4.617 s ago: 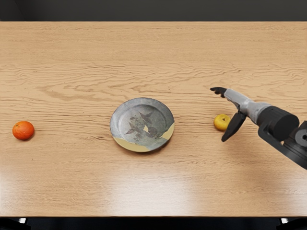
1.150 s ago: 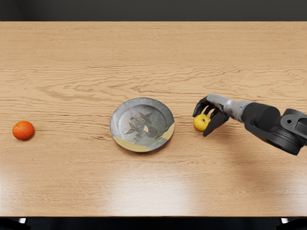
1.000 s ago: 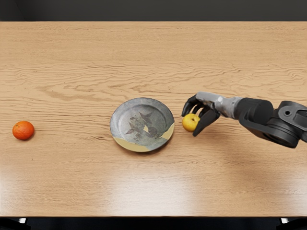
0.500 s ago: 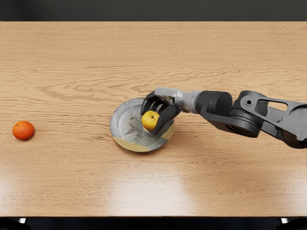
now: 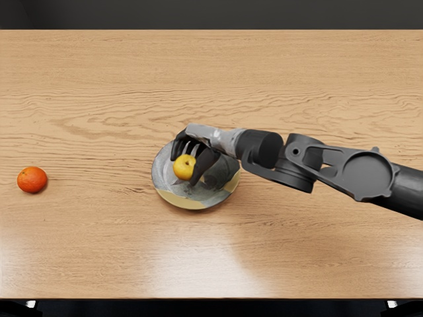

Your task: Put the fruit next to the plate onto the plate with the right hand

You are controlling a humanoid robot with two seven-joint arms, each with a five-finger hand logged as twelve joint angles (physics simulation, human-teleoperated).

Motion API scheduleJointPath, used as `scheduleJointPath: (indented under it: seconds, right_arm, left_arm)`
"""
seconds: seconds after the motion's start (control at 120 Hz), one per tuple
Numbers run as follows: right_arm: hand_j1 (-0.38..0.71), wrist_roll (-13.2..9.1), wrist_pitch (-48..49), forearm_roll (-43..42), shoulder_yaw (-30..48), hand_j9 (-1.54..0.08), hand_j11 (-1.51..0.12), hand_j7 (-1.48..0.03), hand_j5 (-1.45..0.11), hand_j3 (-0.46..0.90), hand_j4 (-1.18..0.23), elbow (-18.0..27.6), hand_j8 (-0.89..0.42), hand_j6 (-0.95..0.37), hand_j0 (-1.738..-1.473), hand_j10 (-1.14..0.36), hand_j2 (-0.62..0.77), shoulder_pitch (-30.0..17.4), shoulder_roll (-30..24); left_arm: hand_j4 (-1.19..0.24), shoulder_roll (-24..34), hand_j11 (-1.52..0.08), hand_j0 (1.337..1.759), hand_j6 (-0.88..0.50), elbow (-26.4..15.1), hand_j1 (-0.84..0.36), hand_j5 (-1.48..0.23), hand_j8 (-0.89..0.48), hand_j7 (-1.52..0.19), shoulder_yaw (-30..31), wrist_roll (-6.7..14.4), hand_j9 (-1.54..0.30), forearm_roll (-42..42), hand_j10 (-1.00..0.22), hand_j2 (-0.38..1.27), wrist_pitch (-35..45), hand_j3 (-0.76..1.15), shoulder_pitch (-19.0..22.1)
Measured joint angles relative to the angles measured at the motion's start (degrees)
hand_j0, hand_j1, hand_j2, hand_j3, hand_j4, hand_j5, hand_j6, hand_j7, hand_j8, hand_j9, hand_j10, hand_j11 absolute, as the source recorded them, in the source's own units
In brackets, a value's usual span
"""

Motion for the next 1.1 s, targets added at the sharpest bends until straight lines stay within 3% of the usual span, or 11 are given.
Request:
scheduleJointPath:
  seconds: [0.125,0.317,0.492,0.6,0.8,0.925,1.1]
  right_arm:
    - [0.31,-0.15,0.07,-0.30,-0.03,-0.91,-0.91,-0.88,-0.90,0.00,-0.67,-0.27,-0.50,-0.50,-1.658,-0.66,0.47,-0.06,0.31]
    - [0.23,-0.37,0.01,-0.09,0.04,-0.71,-0.72,-0.70,-0.71,0.00,-0.53,-0.37,-0.46,-0.47,-1.658,-0.53,0.16,-0.18,0.41]
    - [0.13,-0.47,-0.03,0.28,0.05,-0.56,-0.56,-0.56,-0.56,0.00,-0.42,-0.44,-0.39,-0.40,-1.658,-0.42,0.03,-0.30,0.42]
    - [0.07,-0.49,-0.03,0.65,0.15,-0.47,-0.47,-0.47,-0.47,0.00,-0.36,-0.46,-0.34,-0.34,-1.658,-0.36,0.00,-0.33,0.41]
    - [-0.17,0.14,1.56,6.84,1.06,-0.20,-0.20,-0.20,-0.20,0.00,-0.15,-0.34,-0.15,-0.15,-1.658,-0.15,0.00,-0.25,-1.26]
    - [-0.25,1.89,7.44,13.55,3.06,-0.11,-0.11,-0.11,-0.11,0.00,-0.08,-0.17,-0.08,-0.08,-1.658,-0.08,0.00,-0.27,-4.00]
    - [-0.31,2.64,18.21,22.86,6.35,-0.05,-0.05,-0.05,-0.05,0.00,-0.04,-0.13,-0.03,-0.03,-1.658,-0.04,0.00,-0.67,-8.48]
  left_arm:
    - [-0.02,0.00,-0.03,1.658,-0.02,0.00,0.32,-0.03,-0.02,-0.03,0.00,0.00,-0.03,0.00,-0.02,0.00,-0.01,0.00,0.00]
    - [-0.02,0.00,-0.03,1.658,-0.02,0.00,0.32,-0.03,-0.02,-0.03,0.00,0.00,-0.03,0.00,-0.02,0.00,0.01,0.00,0.00]
    - [-0.02,0.00,-0.03,1.658,-0.02,0.00,0.32,-0.03,-0.02,-0.03,0.00,0.00,-0.03,0.00,-0.02,0.00,-0.01,0.00,0.00]
    - [-0.02,0.00,-0.03,1.658,-0.02,0.00,0.32,-0.03,-0.02,-0.03,0.00,0.00,-0.03,0.00,-0.02,0.00,0.01,0.00,0.00]
    - [-0.02,0.00,-0.03,1.658,-0.02,0.00,0.32,-0.03,-0.02,-0.03,0.00,0.00,-0.03,0.00,-0.02,0.00,0.00,0.00,0.00]
    - [-0.02,0.00,-0.03,1.658,-0.02,0.00,0.32,-0.03,-0.02,-0.03,0.00,0.00,-0.03,0.00,-0.02,0.00,-0.01,0.00,0.00]
    - [-0.02,0.00,-0.03,1.658,-0.02,0.00,0.32,-0.03,-0.02,-0.03,0.00,0.00,-0.03,0.01,-0.02,0.00,-0.02,0.00,0.00]
